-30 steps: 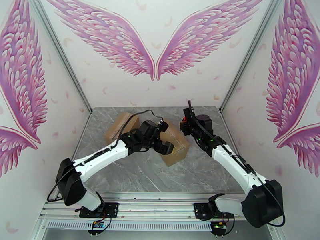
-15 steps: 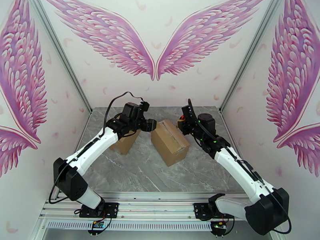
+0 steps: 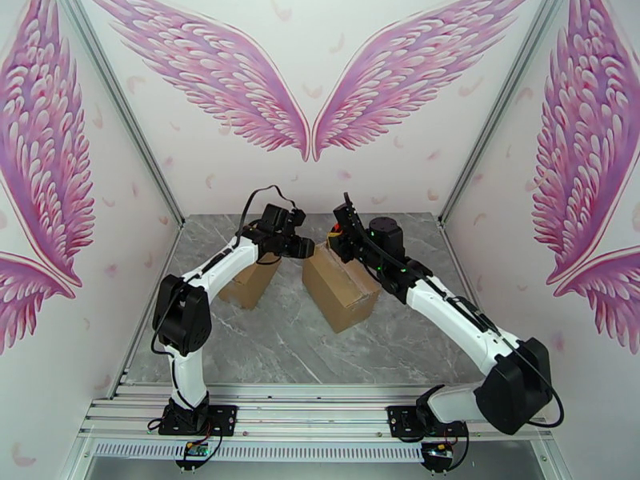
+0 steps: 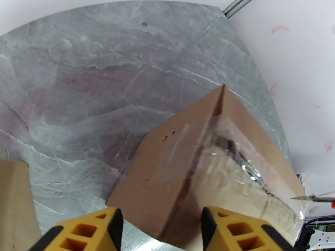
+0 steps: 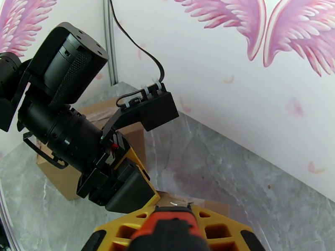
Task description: Unpack the express box
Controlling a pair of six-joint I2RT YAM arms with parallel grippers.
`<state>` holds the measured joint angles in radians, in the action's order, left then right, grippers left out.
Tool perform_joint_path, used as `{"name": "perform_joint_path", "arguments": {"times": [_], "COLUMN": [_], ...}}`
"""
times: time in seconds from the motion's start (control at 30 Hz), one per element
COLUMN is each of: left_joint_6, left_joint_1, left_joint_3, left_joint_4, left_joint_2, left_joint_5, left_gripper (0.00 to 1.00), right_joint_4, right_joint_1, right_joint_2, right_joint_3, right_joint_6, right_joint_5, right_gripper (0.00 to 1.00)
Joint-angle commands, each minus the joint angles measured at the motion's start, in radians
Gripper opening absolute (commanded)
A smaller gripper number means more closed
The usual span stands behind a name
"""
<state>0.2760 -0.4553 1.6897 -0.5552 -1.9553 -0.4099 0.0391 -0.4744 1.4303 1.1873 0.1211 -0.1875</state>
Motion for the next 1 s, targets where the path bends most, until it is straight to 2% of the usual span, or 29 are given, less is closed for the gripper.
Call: {"name": "perform_joint_path", "arguments": {"times": [0.0, 0.37, 0.97], "left_joint_6": [-0.016, -0.023, -0.015], "left_joint_1": [0.004, 0.004, 0.004], "left_joint_3": [0.007, -0.07, -0.157], "left_joint_4": [0.019, 0.038, 0.068], "left_joint_2": [-0.007, -0.008, -0.011], "left_joint_5": [-0.039, -0.056, -0.064], "left_gripper": [0.53, 0.48, 0.38], "right_joint_4": [-0.07, -0.192, -0.259], "right_joint_1": [-0.014, -0.029, -0.032], "right_joint_2": [0.02, 0.086, 0.16], "right_joint_3": [0.036, 0.014, 0.0], "right_joint_6": [0.021, 0.054, 0.08], "right_joint_5": [-0.002, 0.039, 0.094], "right_gripper": [0.07, 0.06, 0.05]}}
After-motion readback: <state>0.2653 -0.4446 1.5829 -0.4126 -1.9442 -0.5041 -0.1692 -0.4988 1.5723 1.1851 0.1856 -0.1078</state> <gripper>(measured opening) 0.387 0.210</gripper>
